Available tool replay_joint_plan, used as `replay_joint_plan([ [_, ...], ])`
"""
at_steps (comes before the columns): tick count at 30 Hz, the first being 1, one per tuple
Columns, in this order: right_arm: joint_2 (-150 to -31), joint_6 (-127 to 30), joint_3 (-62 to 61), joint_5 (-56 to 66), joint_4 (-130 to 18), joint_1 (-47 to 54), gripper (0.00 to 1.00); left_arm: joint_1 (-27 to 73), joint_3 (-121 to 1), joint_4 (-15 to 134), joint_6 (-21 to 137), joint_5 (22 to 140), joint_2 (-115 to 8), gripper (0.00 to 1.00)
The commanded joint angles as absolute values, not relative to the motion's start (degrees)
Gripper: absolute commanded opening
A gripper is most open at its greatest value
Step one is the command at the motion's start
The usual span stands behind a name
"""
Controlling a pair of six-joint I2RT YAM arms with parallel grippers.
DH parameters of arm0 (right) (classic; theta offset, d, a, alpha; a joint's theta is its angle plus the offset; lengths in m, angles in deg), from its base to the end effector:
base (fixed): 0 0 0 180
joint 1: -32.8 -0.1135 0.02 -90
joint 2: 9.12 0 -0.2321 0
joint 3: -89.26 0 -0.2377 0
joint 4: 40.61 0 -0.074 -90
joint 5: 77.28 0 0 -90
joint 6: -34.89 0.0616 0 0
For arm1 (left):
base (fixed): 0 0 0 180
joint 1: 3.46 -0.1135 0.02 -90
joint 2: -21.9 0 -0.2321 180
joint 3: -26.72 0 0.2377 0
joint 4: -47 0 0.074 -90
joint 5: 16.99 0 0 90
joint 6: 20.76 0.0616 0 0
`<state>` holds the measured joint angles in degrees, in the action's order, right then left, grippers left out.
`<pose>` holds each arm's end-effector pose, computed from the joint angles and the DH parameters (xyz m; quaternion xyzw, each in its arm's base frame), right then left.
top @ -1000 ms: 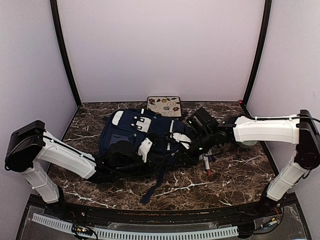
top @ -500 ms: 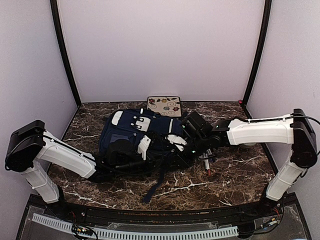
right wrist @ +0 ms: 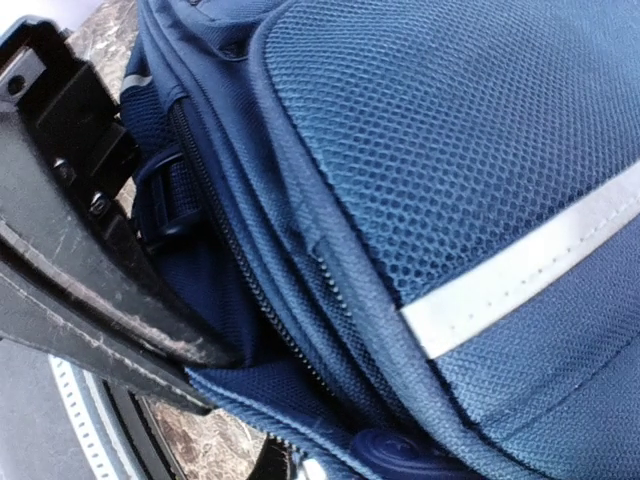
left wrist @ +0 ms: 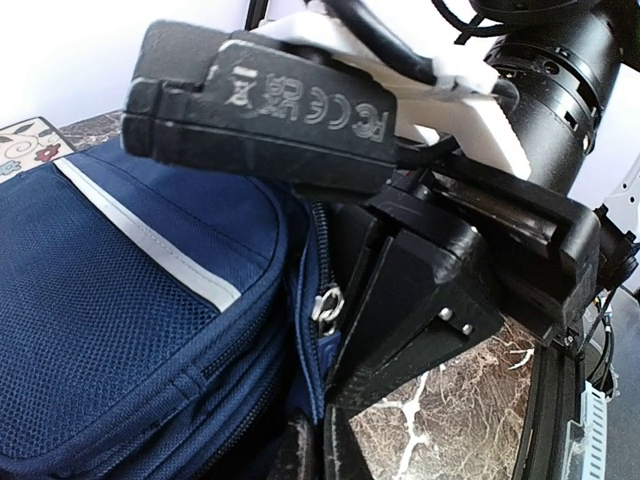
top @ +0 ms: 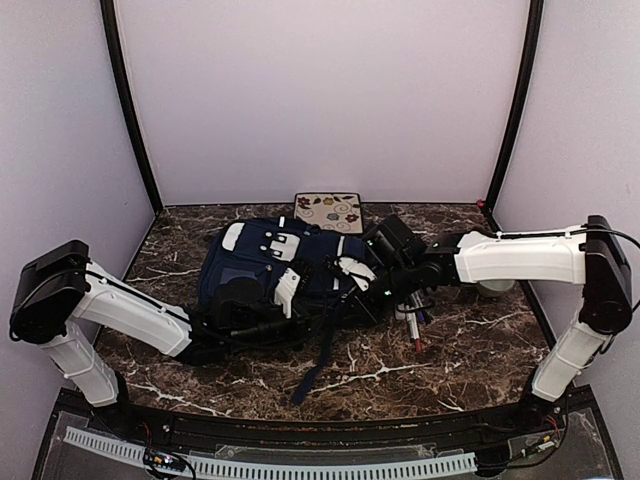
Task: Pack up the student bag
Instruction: Grab the largest pocket of the student bag, then zip the student bag into the largest pocket of the bag.
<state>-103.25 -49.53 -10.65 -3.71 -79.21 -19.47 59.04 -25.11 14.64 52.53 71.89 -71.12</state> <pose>0.1992 0.2860 0.1816 -0.4136 0.8427 0.2718 0.2120 0.1604 -0.3055 0.1679 0.2896 0.7021 -0.4090 0.5059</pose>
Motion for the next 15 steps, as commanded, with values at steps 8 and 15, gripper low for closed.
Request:
replay_joint_plan([
  [8, -99.64, -61.75, -11.91, -11.10, -89.42, -14.50, 0.00, 61.14, -24.57, 16.36, 59.15, 72.62, -63.87, 0.00],
  [15, -101.40, -70.13, -13.93, -10.24, -99.69, -9.21, 0.00, 61.14, -23.01, 25.58, 62.18, 69.30, -61.30, 0.00],
])
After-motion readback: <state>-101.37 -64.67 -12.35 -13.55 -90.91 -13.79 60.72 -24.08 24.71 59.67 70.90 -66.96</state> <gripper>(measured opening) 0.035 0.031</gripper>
